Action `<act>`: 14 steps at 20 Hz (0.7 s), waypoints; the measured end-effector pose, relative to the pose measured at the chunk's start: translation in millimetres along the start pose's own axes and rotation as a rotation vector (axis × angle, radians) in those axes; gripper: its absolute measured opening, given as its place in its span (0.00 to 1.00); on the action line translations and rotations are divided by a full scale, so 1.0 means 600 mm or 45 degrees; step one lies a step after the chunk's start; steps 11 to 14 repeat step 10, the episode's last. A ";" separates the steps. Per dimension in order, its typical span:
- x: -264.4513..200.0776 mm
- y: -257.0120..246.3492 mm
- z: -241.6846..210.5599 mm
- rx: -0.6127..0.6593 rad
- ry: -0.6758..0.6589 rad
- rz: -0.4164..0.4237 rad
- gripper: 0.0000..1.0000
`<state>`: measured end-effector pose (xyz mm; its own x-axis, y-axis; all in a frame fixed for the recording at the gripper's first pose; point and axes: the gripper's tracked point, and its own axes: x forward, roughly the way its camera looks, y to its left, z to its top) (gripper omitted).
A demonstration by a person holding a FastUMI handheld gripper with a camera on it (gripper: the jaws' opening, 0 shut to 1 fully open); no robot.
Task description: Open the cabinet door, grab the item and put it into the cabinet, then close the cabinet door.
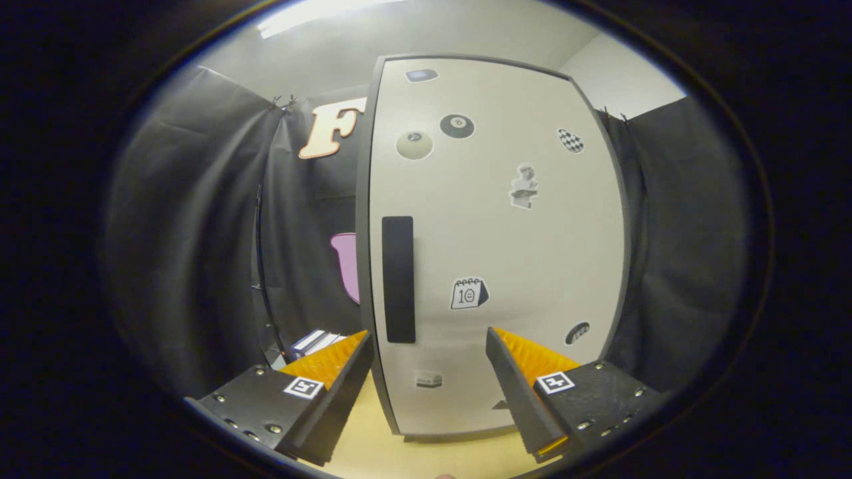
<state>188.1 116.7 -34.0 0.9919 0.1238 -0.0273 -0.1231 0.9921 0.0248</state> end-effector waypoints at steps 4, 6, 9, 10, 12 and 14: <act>-0.101 -0.025 0.021 -0.005 -0.023 -0.057 1.00; -0.151 -0.040 0.027 0.009 -0.028 -0.088 1.00; -0.224 -0.062 0.024 -0.033 -0.013 -0.140 1.00; -0.245 -0.072 0.022 -0.064 -0.013 -0.165 1.00; -0.245 -0.072 0.022 -0.064 -0.013 -0.165 1.00; -0.245 -0.072 0.022 -0.064 -0.013 -0.165 1.00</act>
